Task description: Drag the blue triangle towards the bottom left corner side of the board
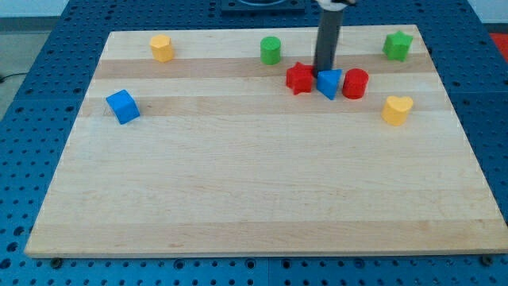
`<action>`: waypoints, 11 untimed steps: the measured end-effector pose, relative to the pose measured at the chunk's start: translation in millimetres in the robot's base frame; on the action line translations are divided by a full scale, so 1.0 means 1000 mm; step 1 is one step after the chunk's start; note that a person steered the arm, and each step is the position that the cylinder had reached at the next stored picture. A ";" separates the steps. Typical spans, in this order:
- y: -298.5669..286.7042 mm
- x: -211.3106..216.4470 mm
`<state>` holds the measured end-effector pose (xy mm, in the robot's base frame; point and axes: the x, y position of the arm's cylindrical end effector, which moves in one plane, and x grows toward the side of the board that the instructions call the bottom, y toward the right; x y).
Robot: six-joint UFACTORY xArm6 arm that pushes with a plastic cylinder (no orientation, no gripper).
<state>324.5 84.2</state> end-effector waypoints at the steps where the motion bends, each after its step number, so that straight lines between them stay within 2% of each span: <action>1: -0.016 0.012; 3: 0.045 -0.003; 6: -0.006 0.082; 8: 0.023 0.147; 9: 0.009 0.182; 10: -0.033 0.200; 11: -0.043 0.208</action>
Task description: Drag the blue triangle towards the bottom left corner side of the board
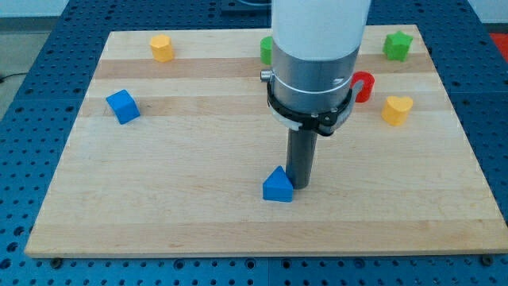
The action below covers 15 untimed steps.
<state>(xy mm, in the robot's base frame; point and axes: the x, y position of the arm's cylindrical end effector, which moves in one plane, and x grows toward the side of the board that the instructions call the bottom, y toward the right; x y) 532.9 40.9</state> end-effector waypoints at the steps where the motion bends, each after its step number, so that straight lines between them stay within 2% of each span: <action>1: 0.000 0.006; 2: 0.003 0.020; 4: -0.126 0.025; 6: -0.131 0.002; 8: -0.206 -0.001; 9: -0.235 -0.019; 10: -0.227 -0.045; 12: -0.292 -0.018; 13: -0.263 -0.017; 15: -0.104 -0.083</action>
